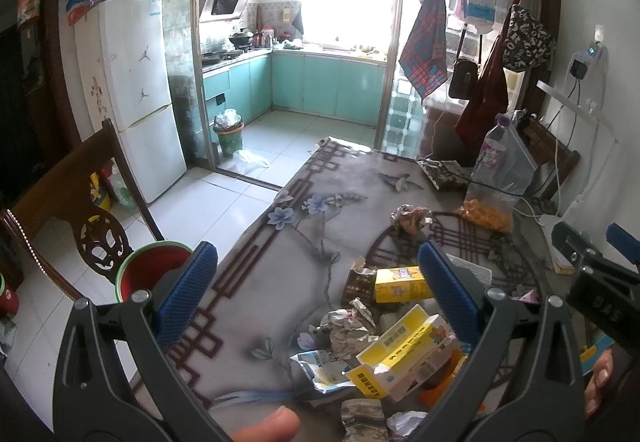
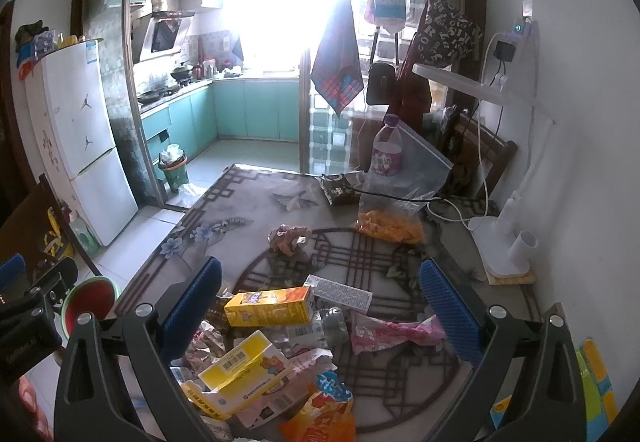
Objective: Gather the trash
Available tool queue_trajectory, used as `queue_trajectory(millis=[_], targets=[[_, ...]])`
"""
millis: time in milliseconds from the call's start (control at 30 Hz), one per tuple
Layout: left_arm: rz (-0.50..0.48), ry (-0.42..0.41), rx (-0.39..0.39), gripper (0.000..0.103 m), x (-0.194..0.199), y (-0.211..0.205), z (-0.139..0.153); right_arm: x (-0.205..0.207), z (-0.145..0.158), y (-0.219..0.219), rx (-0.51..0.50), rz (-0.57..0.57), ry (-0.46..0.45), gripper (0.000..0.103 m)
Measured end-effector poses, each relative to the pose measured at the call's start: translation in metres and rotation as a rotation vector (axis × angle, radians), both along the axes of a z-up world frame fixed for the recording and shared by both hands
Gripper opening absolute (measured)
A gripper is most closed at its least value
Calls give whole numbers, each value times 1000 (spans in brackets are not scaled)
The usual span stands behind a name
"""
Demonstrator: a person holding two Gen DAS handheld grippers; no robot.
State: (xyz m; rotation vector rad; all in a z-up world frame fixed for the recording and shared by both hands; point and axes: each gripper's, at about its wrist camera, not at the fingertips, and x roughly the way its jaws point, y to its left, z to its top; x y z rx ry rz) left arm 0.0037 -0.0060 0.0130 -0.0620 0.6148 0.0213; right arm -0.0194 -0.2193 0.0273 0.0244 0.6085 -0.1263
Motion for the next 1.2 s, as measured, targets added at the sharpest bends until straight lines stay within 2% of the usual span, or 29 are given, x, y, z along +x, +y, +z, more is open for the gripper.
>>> queue_trajectory(millis=[767,967,1000,1067,1200], targets=[[15,17,23,99,1,6,-7,2,-3,4,-5,8,9,96],[-5,-3,83,99,0,11,-14,4,-18,2,47,94,25,96],[-3,-7,88,99,2,11,-16,5,-27,3,63,136,48,96],[4,0,86,99,2,20,-27,10,-54,9,69,220,177,96],[-11,131,83,99,12,40,-57,-2,-117,39,113,443,392,96]])
